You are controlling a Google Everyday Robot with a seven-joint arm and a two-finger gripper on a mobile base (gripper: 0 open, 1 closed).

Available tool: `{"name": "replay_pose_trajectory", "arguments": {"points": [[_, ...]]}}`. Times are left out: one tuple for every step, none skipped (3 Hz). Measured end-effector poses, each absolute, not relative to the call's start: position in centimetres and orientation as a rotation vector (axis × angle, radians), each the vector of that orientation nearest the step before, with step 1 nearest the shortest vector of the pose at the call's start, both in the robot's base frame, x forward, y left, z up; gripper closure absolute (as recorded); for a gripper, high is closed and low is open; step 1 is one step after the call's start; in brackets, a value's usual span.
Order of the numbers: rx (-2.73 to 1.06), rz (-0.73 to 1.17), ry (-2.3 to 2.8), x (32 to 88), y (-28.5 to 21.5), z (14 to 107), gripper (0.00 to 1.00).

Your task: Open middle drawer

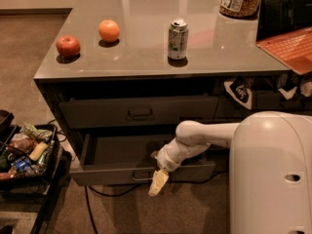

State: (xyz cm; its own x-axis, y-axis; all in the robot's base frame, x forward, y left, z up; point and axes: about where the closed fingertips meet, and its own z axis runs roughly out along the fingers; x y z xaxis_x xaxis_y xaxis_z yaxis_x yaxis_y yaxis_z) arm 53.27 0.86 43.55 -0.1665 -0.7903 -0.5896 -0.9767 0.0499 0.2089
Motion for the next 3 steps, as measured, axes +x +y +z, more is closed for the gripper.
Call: {"name": "replay_pose_trajectory", "arguments": {"points": [[-1.817,0.770,1.996,53.8,1.0,44.7,0.00],[-1.841,0.653,1.989,53.8,0.4,48.0,0.00],[-1.811,0.587,1.897,53.7,-0.4,51.9,0.00]]}}
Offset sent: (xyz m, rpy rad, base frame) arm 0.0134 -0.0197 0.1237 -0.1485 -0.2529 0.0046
